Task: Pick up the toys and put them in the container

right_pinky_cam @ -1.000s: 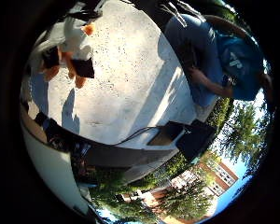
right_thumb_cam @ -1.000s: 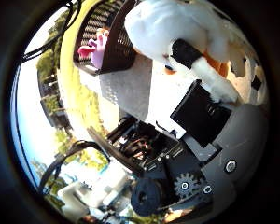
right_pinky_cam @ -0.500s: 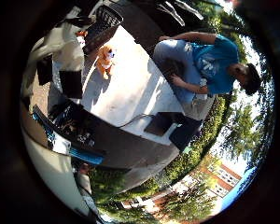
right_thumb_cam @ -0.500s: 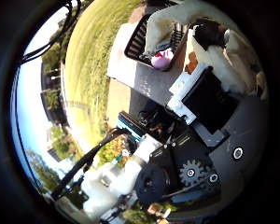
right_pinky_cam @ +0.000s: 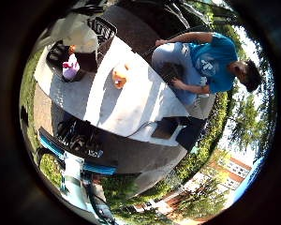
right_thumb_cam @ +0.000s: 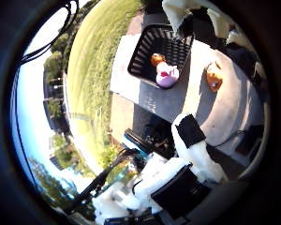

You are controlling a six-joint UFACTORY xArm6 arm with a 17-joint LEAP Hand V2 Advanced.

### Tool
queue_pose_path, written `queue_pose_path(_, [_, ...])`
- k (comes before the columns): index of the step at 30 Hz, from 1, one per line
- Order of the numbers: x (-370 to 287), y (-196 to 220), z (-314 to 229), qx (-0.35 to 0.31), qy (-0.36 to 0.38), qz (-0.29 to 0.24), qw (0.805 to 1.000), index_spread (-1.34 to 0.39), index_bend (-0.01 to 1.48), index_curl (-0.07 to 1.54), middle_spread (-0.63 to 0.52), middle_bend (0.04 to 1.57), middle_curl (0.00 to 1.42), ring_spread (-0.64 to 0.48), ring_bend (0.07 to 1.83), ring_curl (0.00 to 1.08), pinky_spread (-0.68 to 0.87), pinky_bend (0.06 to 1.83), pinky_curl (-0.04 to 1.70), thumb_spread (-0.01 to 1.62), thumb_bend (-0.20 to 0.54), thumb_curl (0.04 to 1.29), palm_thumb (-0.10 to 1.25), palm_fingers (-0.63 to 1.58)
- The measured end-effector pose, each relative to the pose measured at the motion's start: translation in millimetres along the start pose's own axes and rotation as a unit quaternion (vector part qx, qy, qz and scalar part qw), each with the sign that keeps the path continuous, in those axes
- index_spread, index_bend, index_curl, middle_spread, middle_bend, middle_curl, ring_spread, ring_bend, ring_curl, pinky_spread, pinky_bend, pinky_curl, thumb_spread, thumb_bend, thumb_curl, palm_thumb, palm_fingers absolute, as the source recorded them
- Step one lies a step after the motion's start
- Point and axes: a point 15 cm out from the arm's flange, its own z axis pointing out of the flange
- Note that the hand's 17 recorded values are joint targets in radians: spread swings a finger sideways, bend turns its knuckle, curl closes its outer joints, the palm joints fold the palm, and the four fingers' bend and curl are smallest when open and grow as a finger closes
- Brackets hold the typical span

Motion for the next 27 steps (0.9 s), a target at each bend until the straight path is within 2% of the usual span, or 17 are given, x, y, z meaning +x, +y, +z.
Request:
queue_pose_path(4, [38.2,-26.1,46.0,-0.006,-0.010,0.038,0.999,-0.26,0.13,0.71,0.13,0.29,0.48,0.29,0.67,0.38,0.43,0.93,0.46,1.23,-0.027,0.47,0.59,-0.14])
queue_pose_path(9, [81.0,-65.2,106.7,0.025,-0.004,0.078,0.997,-0.14,0.11,0.56,0.18,0.20,0.42,0.32,0.57,0.33,0.46,0.84,0.39,1.22,-0.028,0.44,0.57,-0.08])
queue_pose_path(15, [110.6,-105.1,168.0,0.066,0.008,0.114,0.991,-0.10,0.13,0.44,0.19,0.18,0.38,0.33,0.53,0.32,0.48,0.79,0.35,1.20,-0.029,0.42,0.56,-0.04])
queue_pose_path(21, [127.8,-131.4,227.9,0.093,0.014,0.141,0.985,-0.17,0.14,0.36,0.21,0.18,0.37,0.34,0.52,0.31,0.50,0.78,0.33,1.17,-0.033,0.39,0.54,0.00])
queue_pose_path(27, [130.7,-152.4,272.9,0.118,0.020,0.159,0.980,-0.11,0.13,0.30,0.21,0.19,0.36,0.35,0.54,0.31,0.51,0.81,0.31,1.15,-0.034,0.37,0.51,0.06])
